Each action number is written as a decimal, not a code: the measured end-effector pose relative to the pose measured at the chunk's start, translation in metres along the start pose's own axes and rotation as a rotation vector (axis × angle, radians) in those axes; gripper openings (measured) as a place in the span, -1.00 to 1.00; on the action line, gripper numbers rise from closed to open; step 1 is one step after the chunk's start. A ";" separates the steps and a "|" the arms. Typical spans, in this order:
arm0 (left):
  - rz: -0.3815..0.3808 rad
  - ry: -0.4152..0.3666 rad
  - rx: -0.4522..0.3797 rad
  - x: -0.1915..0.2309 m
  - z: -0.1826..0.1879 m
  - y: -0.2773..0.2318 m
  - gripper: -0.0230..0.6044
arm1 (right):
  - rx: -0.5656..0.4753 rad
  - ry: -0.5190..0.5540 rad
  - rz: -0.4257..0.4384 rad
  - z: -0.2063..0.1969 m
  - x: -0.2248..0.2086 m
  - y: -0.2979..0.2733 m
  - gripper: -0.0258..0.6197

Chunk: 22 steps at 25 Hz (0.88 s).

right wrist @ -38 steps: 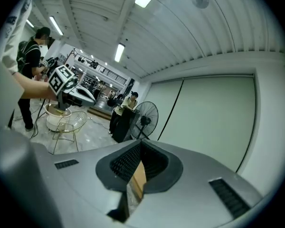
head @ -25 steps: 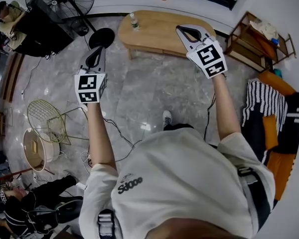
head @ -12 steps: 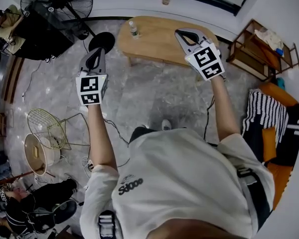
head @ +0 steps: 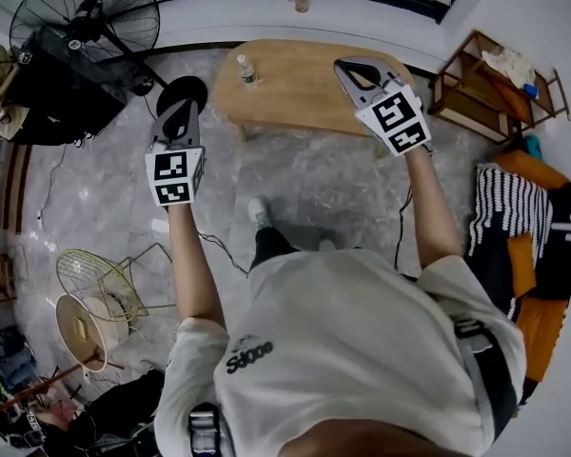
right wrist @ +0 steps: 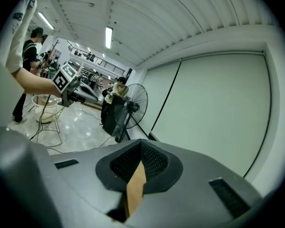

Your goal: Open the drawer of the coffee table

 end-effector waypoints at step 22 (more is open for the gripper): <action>-0.184 -0.050 -0.051 0.186 -0.083 -0.217 -0.87 | 0.016 -0.149 -0.284 -0.001 -0.059 -0.195 -0.91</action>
Point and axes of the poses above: the fingertips, and each gripper's own axes: y backward along the fingers, x to its left, z out of its top, the point moved 7 cm from there along y, backward along the fingers, and after that the axes turned 3 degrees about -y, right-handed, at the moved point
